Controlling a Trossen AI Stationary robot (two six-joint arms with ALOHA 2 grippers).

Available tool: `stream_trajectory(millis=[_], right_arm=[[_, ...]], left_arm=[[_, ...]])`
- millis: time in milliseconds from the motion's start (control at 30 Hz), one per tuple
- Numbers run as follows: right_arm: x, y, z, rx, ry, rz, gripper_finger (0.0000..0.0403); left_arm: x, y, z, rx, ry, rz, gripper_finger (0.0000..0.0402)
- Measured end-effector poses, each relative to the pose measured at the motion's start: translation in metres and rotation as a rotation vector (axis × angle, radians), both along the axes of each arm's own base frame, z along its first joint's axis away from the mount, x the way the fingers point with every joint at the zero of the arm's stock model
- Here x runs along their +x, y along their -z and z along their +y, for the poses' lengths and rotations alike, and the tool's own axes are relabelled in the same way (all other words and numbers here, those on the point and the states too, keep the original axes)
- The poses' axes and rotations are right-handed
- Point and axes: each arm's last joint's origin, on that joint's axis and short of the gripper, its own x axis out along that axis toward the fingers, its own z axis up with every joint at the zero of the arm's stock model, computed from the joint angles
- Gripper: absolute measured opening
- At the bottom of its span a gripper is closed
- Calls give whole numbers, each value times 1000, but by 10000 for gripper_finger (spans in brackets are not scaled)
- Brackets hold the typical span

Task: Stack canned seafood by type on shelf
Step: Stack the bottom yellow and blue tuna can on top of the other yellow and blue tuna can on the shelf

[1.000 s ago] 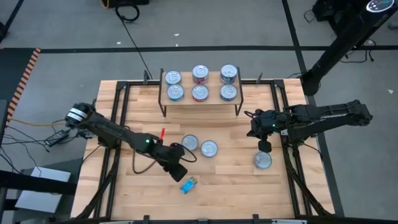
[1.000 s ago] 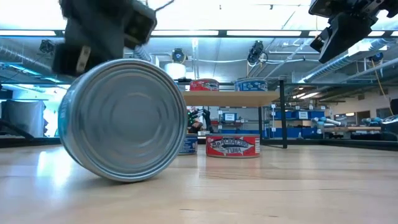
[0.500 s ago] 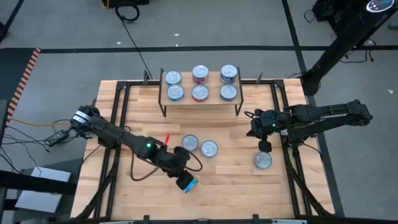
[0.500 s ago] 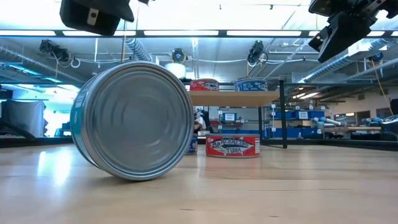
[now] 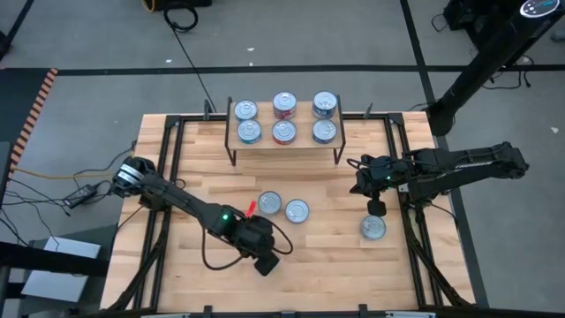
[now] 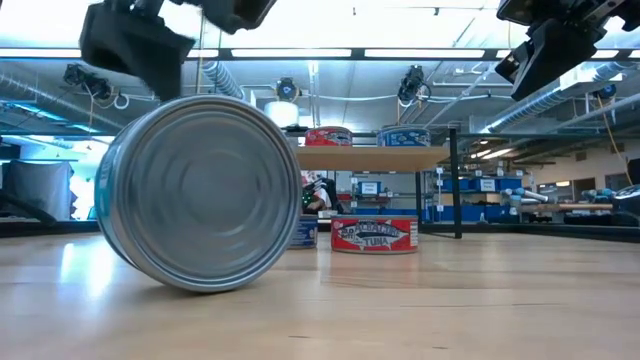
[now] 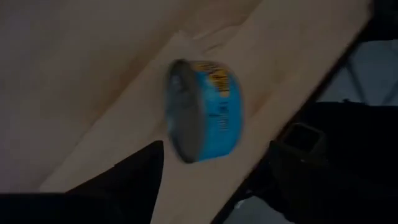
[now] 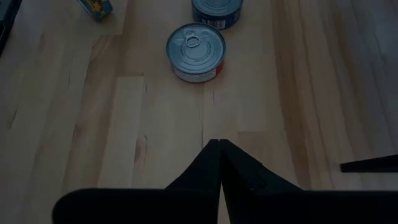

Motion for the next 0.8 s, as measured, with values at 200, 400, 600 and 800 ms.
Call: stream_trajectory(millis=[200, 400, 600, 800], right_arm=[[0, 0, 0, -4, -5, 0, 21], [0, 0, 0, 0, -9, 3, 21], [0, 0, 0, 1, -10, 5, 21], [-1, 1, 0, -10, -23, 13, 21]], left_arm=[[-1, 0, -3, 13, 5, -5, 294], [0, 11, -16, 15, 34, 3, 294], [7, 22, -24, -22, 16, -1, 294], [6, 31, -23, 9, 0, 51, 294]])
